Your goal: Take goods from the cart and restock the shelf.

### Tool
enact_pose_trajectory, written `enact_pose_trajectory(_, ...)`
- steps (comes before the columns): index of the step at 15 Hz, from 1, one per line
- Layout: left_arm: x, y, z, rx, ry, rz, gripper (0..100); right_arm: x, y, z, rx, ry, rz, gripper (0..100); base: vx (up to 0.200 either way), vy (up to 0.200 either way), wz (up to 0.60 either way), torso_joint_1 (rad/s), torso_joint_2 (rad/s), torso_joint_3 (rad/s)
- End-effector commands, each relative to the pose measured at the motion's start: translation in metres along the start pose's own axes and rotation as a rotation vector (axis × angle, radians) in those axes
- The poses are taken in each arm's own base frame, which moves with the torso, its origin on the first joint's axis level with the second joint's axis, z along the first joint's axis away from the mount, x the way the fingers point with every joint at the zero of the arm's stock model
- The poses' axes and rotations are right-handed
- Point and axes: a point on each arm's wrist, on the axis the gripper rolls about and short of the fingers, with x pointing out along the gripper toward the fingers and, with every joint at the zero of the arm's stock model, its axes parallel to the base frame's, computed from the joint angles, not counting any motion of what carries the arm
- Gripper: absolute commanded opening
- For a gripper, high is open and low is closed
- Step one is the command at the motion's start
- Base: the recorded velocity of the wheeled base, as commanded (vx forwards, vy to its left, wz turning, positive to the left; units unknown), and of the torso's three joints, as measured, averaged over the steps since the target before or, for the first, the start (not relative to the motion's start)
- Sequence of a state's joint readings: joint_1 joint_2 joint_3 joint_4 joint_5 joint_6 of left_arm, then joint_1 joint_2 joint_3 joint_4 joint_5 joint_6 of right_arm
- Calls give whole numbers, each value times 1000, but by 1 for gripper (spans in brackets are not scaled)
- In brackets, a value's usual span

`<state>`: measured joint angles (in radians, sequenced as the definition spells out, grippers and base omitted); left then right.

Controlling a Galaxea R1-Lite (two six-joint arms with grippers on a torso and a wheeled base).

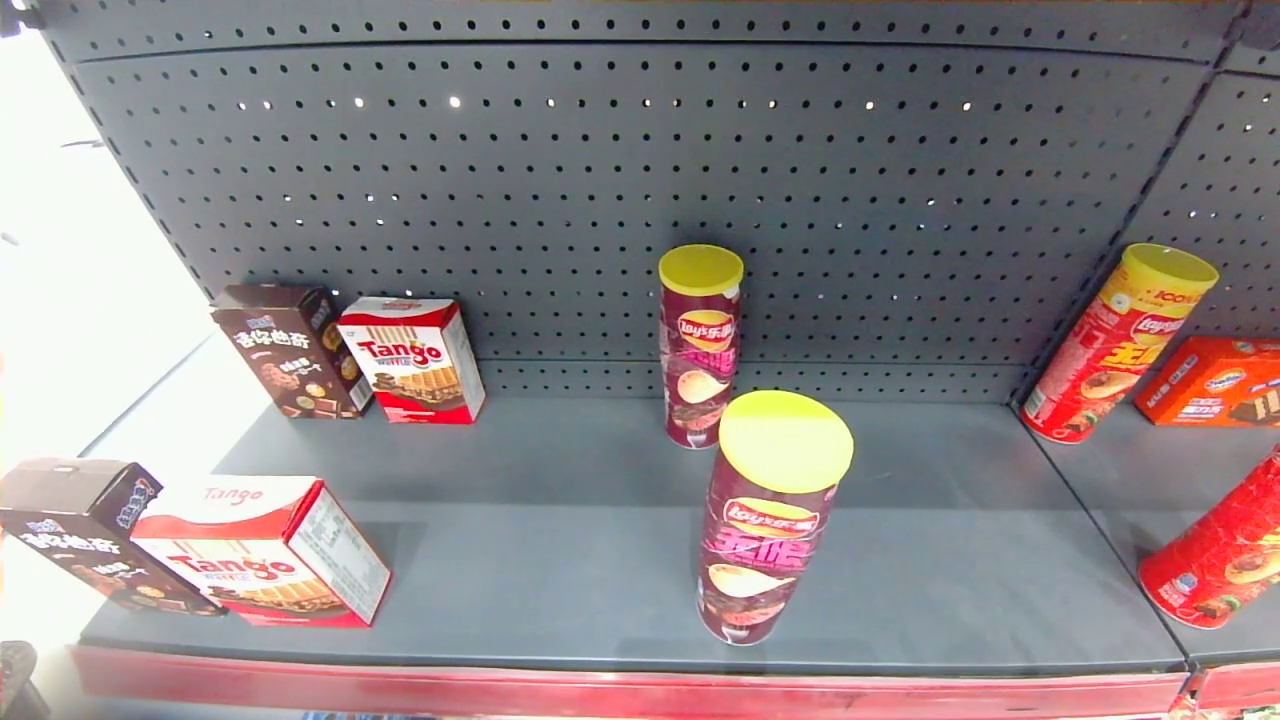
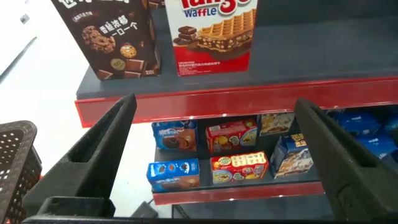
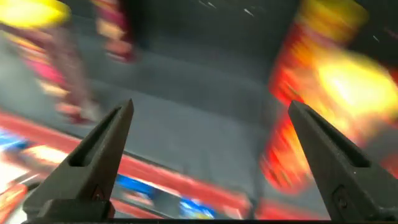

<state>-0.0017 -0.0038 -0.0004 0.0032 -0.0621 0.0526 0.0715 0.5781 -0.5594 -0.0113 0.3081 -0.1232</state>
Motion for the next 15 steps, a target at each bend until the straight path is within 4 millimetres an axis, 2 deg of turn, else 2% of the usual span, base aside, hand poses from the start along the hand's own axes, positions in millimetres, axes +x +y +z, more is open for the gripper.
enact_pose_trajectory(1, 0, 0, 0, -1, 4, 1, 100, 58, -2, 28, 9, 85, 233, 100, 0, 0, 0, 0, 0, 0)
enact_pose_trajectory(6, 0, 0, 0, -2, 4, 2, 100, 106, 29, 21, -9, 188, 415, 100, 0, 0, 0, 0, 0, 0)
enact_pose_trajectory(9, 0, 0, 0, -2, 4, 1, 100, 115, 41, 9, -26, 256, 439, 100, 0, 0, 0, 0, 0, 0)
enact_pose_trajectory(12, 0, 0, 0, 1, 4, -1, 100, 116, 44, -12, -35, 339, 430, 100, 0, 0, 0, 0, 0, 0)
enact_pose_trajectory(15, 0, 0, 0, 4, 4, -2, 100, 122, 47, -24, -39, 399, 432, 100, 0, 0, 0, 0, 0, 0)
